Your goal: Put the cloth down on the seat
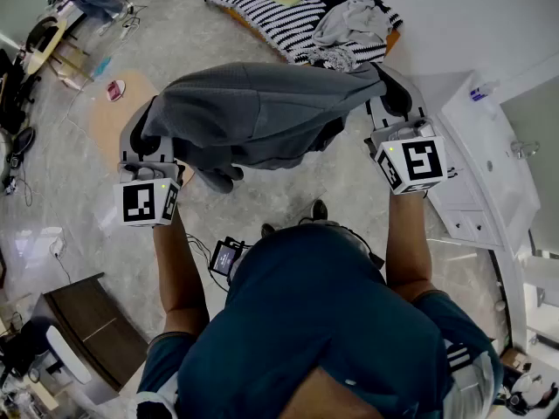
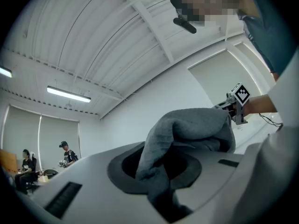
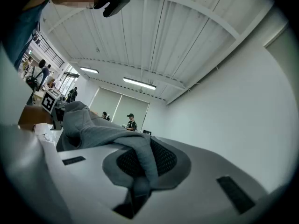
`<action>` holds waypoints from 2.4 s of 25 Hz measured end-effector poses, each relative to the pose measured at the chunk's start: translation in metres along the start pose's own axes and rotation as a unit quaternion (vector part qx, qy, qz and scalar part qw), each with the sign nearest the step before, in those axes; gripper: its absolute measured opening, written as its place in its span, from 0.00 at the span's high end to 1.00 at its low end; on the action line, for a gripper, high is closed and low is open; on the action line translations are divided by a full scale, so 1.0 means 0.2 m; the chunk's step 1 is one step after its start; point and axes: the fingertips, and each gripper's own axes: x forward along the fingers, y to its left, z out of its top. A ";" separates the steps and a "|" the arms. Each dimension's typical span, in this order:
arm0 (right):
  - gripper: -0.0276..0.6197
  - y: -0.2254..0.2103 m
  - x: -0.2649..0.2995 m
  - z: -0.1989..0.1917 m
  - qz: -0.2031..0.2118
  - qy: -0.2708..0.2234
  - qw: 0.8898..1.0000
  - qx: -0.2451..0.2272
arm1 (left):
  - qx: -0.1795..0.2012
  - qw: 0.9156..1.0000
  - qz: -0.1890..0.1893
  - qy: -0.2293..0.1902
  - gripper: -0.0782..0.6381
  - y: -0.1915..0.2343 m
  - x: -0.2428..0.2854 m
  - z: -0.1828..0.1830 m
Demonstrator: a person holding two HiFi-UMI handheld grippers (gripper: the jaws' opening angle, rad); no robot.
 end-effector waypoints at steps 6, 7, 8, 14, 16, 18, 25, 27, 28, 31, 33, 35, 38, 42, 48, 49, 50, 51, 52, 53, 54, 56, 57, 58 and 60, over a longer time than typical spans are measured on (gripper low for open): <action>0.91 0.01 0.00 -0.01 0.000 0.003 1.000 0.003 | -0.004 1.000 0.002 -0.002 0.81 -0.01 0.01 -0.01; 0.91 0.01 0.00 -0.02 -0.001 0.003 1.000 0.003 | -0.004 1.000 0.003 -0.002 0.81 -0.01 0.01 -0.02; 0.91 0.01 0.00 -0.03 -0.001 0.004 1.000 0.005 | -0.005 1.000 0.003 -0.002 0.81 -0.01 0.02 -0.03; 0.91 0.00 0.01 -0.04 -0.004 0.008 1.000 0.010 | -0.011 1.000 0.004 -0.005 0.81 -0.01 0.04 -0.05; 0.91 0.00 0.01 -0.05 -0.006 0.003 1.000 0.020 | -0.014 1.000 0.004 -0.007 0.81 -0.02 0.04 -0.05; 0.91 0.01 0.01 -0.06 -0.008 -0.002 1.000 0.029 | -0.017 1.000 0.002 -0.009 0.81 -0.03 0.05 -0.06; 0.91 0.09 0.03 -0.07 -0.016 0.005 1.000 0.015 | -0.028 1.000 -0.004 -0.013 0.81 -0.03 0.07 -0.10; 0.91 0.10 0.02 -0.07 -0.021 0.009 1.000 0.013 | -0.030 0.999 -0.009 -0.017 0.81 -0.03 0.07 -0.10; 0.91 0.11 0.02 -0.07 -0.023 0.011 1.000 0.011 | -0.031 0.999 -0.012 -0.018 0.81 -0.04 0.07 -0.10; 0.91 0.13 0.01 -0.06 -0.029 0.016 0.999 0.007 | -0.035 0.999 -0.020 -0.022 0.81 -0.05 0.08 -0.11; 0.91 0.15 -0.01 -0.05 -0.031 0.017 0.999 0.004 | -0.037 0.999 -0.026 -0.025 0.81 -0.07 0.08 -0.10; 0.91 0.16 -0.02 -0.05 -0.032 0.016 0.999 0.001 | -0.037 0.998 -0.031 -0.028 0.81 -0.09 0.08 -0.10; 0.91 0.14 -0.02 -0.05 -0.031 0.017 0.999 -0.003 | -0.040 0.998 -0.033 -0.028 0.81 -0.11 0.11 -0.10; 0.91 0.08 0.03 -0.07 -0.028 0.014 0.999 0.000 | -0.039 0.999 -0.030 -0.022 0.81 -0.13 0.20 -0.11; 0.91 -0.09 0.11 -0.16 -0.024 0.007 1.000 0.011 | -0.030 0.999 -0.025 -0.009 0.81 -0.18 0.37 -0.13; 0.91 -0.12 0.12 -0.18 -0.021 0.006 1.000 0.013 | -0.030 0.999 -0.022 -0.007 0.81 -0.19 0.40 -0.14; 0.91 -0.15 0.14 -0.19 -0.018 0.005 1.000 0.014 | -0.030 0.999 -0.019 -0.006 0.81 -0.20 0.44 -0.14; 0.91 -0.18 0.15 -0.20 -0.015 0.004 1.000 0.016 | -0.031 0.999 -0.016 -0.004 0.81 -0.21 0.47 -0.14; 0.91 -0.22 0.17 -0.21 -0.011 0.002 1.000 0.017 | -0.031 0.999 -0.013 -0.003 0.81 -0.22 0.50 -0.14; 0.91 -0.25 0.18 -0.22 -0.008 -0.001 1.000 0.018 | -0.030 0.999 -0.010 -0.001 0.81 -0.23 0.53 -0.14; 0.91 -0.28 0.20 -0.24 -0.004 -0.003 1.000 0.019 | -0.029 1.000 -0.007 0.001 0.81 -0.24 0.56 -0.14; 0.91 -0.35 0.24 -0.27 0.003 -0.007 1.000 0.022 | -0.027 1.000 -0.001 0.003 0.81 -0.27 0.63 -0.14; 0.91 -0.39 0.26 -0.28 0.006 -0.009 1.000 0.024 | -0.027 1.000 0.003 0.004 0.81 -0.27 0.67 -0.15; 0.91 -0.42 0.28 -0.30 0.010 -0.010 1.000 0.025 | -0.028 1.000 0.007 0.006 0.81 -0.28 0.70 -0.15; 0.91 -0.48 0.31 -0.33 0.017 -0.010 0.999 0.028 | -0.026 1.000 0.013 0.009 0.81 -0.31 0.77 -0.16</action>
